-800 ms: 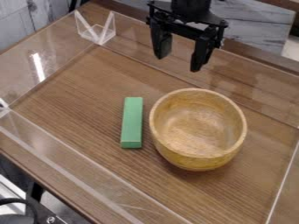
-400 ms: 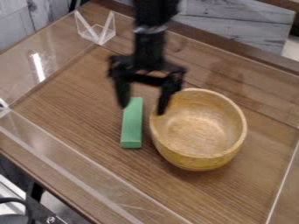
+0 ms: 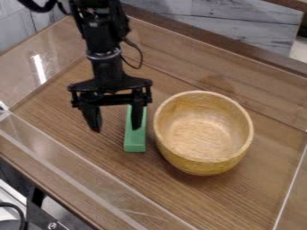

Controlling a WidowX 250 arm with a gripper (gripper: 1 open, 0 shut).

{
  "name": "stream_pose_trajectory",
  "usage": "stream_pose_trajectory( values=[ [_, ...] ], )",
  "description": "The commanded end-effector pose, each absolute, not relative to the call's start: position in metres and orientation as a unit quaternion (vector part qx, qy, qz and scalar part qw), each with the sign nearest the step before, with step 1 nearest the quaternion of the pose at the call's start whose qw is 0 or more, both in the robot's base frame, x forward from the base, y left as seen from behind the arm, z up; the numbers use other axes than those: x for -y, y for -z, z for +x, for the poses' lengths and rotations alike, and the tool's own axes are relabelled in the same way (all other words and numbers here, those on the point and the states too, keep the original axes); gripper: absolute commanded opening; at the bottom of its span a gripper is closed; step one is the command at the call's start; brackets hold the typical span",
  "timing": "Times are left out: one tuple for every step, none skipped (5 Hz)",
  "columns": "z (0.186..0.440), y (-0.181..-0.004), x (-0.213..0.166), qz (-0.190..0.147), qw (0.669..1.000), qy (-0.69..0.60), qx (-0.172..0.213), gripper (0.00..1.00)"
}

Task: Put the green block in the brown bowl

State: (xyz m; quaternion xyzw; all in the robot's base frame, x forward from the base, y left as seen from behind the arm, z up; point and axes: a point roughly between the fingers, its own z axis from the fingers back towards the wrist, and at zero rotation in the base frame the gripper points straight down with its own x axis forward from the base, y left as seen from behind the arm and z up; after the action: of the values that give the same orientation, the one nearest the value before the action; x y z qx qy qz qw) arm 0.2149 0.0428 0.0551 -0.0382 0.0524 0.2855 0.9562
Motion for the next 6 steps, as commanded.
stream_pose_trajectory(
  values=[
    [0.226,-0.067,-0.035,-0.042,0.958,-0.283,-0.018,1.0],
    [0.23,-0.064,-0.029,-0.043,0.959,-0.28,-0.017,1.0],
    [0.233,-0.06,-0.026,-0.045,0.959,-0.28,-0.016,1.0],
    [0.236,-0.056,-0.024,-0.047,0.959,-0.279,-0.015,1.0],
    [0.239,-0.053,-0.023,-0.049,0.959,-0.278,-0.015,1.0],
    [0.241,-0.051,-0.022,-0.052,0.959,-0.277,-0.014,1.0]
  ],
)
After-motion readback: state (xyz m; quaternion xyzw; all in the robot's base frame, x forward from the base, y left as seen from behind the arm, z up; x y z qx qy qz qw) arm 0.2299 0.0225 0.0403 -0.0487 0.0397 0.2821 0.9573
